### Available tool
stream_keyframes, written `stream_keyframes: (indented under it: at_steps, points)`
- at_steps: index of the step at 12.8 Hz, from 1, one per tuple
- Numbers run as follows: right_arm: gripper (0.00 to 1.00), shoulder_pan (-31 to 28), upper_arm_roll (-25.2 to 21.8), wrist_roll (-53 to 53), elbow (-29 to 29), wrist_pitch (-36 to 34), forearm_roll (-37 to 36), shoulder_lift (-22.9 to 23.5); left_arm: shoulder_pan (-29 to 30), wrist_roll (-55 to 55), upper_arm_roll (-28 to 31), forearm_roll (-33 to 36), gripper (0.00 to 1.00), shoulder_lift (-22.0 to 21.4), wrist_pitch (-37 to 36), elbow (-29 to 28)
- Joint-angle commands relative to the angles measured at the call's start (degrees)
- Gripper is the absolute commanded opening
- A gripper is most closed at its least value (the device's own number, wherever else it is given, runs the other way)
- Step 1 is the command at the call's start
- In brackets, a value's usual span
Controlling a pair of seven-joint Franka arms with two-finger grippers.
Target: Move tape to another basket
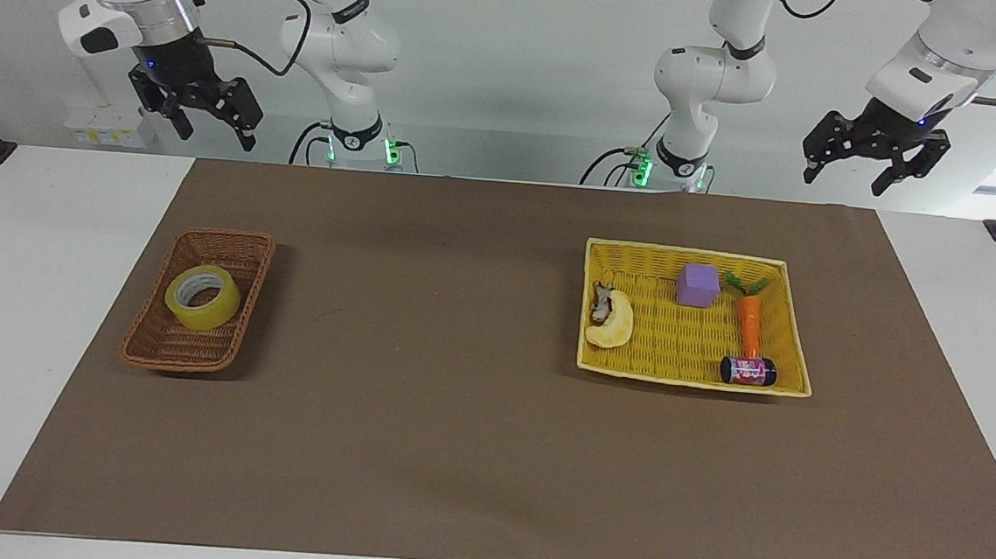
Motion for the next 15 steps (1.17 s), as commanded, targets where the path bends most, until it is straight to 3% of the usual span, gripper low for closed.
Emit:
stream_keyframes:
  at_steps: [1,15]
  points:
    - [1.0,-0.12,0.6,-2.51,-0.73,-0.08,-1.37,-0.86,0.51,0.4,-0.35,1.09,1.0,-0.24,-0.66,0.17]
    - [1.0,-0.3,0.6,-3.4,-0.82,0.19,-1.72,-0.6,0.51,0.4,-0.35,1.09,1.0,-0.24,-0.66,0.17]
